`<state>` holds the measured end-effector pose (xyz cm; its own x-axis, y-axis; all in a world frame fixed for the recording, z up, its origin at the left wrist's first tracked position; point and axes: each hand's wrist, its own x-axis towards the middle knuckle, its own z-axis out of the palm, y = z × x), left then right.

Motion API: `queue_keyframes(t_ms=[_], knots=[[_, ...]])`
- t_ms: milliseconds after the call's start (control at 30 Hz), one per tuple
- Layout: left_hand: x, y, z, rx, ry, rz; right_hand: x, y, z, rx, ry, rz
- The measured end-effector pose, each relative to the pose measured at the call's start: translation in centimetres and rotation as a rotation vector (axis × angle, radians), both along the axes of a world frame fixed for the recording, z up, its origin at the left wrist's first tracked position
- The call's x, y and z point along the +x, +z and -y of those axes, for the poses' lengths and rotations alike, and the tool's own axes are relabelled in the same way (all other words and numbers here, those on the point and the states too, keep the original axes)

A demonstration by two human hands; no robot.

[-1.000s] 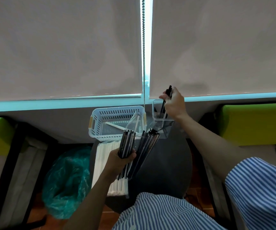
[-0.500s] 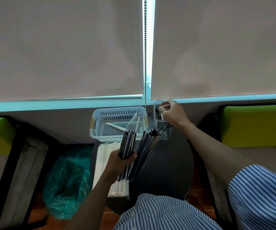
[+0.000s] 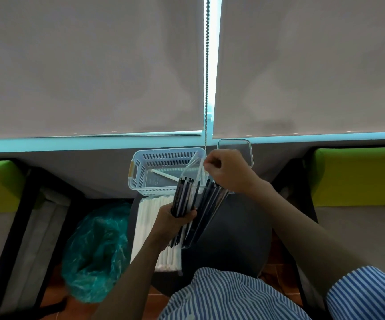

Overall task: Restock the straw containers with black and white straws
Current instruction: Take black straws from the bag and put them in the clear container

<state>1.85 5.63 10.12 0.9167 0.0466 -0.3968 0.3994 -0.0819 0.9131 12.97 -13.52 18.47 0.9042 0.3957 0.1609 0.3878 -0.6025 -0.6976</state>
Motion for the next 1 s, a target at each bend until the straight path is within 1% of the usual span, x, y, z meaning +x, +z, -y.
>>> queue_keyframes(t_ms=[67,133,267,433,500,600,667,700,800,1000], knots=[[-0.05,0.14,0.14,-0.010,-0.015,0.000,-0.21,-0.13,-0.35,-0.020,0.020,-0.123],[-0.06,0.23,0.27,-0.013,-0.029,-0.006,-0.34,-0.12,-0.55,0.023,0.054,-0.190],[-0.09,0.39,0.47,-0.016,-0.040,-0.013,-0.55,0.00,-0.74,-0.013,0.125,-0.223],[-0.18,0.40,0.42,-0.022,-0.041,-0.016,-0.27,0.28,-0.73,-0.002,0.150,-0.261],[-0.21,0.47,0.45,-0.023,-0.040,-0.020,-0.21,0.20,-0.78,0.047,0.124,-0.250],[-0.16,0.54,0.47,-0.033,-0.030,-0.020,-0.11,0.02,-0.93,0.153,0.030,-0.217],[-0.11,0.57,0.44,-0.037,-0.026,-0.017,-0.05,0.00,-1.00,0.203,0.002,-0.242],[-0.12,0.63,0.44,-0.035,-0.026,-0.016,-0.03,-0.04,-1.00,0.200,0.012,-0.257],[-0.04,0.70,0.51,-0.035,-0.020,-0.014,-0.16,-0.21,-0.99,0.092,0.083,-0.244],[0.28,0.50,0.53,-0.022,-0.035,-0.011,-0.20,-0.25,-1.20,-0.054,0.134,-0.225]])
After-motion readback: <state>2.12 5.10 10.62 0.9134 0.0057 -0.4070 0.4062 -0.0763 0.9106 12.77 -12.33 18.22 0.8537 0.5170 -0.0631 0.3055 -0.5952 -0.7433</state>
